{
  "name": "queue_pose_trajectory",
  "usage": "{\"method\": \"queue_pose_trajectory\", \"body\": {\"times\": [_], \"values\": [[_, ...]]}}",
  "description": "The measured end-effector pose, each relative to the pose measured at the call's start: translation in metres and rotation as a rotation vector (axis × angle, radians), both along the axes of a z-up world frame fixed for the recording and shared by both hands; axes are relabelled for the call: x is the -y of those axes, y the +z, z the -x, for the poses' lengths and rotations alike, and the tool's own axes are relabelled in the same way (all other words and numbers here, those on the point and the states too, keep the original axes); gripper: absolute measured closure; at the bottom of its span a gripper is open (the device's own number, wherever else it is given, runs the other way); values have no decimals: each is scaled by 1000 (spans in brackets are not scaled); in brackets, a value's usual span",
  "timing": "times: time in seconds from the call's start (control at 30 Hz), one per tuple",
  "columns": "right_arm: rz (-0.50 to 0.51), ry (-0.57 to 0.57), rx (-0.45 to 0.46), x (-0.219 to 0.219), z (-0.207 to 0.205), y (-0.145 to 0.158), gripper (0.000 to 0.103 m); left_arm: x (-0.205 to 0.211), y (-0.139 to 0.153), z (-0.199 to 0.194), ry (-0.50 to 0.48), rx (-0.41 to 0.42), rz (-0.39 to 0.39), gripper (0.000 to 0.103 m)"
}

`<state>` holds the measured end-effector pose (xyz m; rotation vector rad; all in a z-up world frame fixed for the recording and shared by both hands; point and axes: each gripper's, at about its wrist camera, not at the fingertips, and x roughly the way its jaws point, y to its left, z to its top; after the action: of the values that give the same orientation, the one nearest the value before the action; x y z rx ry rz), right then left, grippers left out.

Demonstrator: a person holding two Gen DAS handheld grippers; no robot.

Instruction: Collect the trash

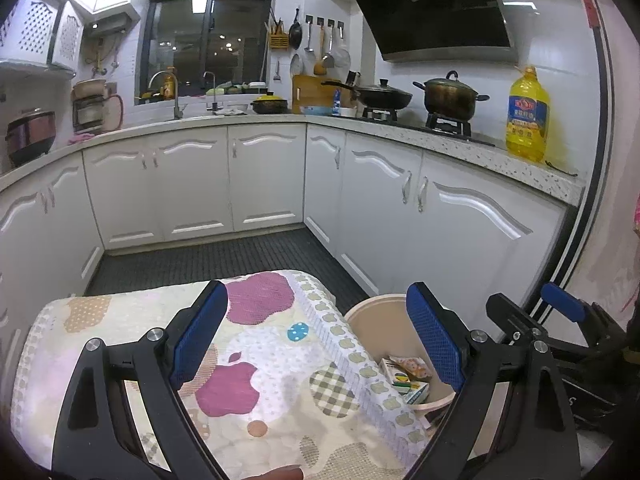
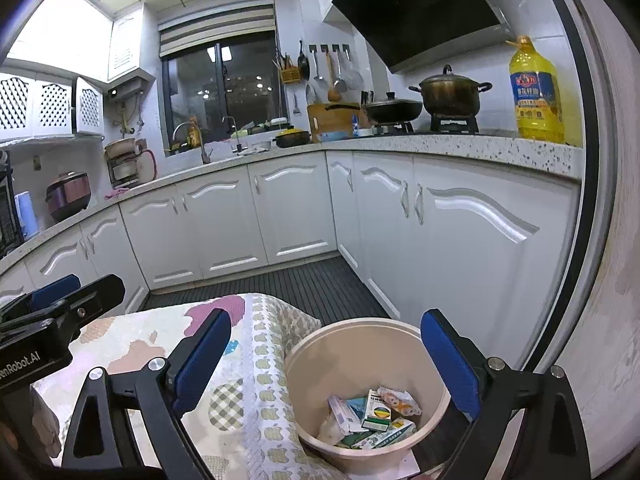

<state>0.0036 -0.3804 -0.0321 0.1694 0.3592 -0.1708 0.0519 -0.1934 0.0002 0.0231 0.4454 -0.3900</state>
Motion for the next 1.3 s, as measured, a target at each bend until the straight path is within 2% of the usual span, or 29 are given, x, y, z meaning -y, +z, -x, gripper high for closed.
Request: {"method": "queue_pose_trajectory", "body": {"times": [0.5, 1.3], "values": [[22, 19, 14, -10, -7, 7, 7, -16, 0, -5, 41, 5, 11, 12], [38, 26, 5, -15, -9, 6, 6, -15, -3, -3, 30, 5, 1, 12]]}}
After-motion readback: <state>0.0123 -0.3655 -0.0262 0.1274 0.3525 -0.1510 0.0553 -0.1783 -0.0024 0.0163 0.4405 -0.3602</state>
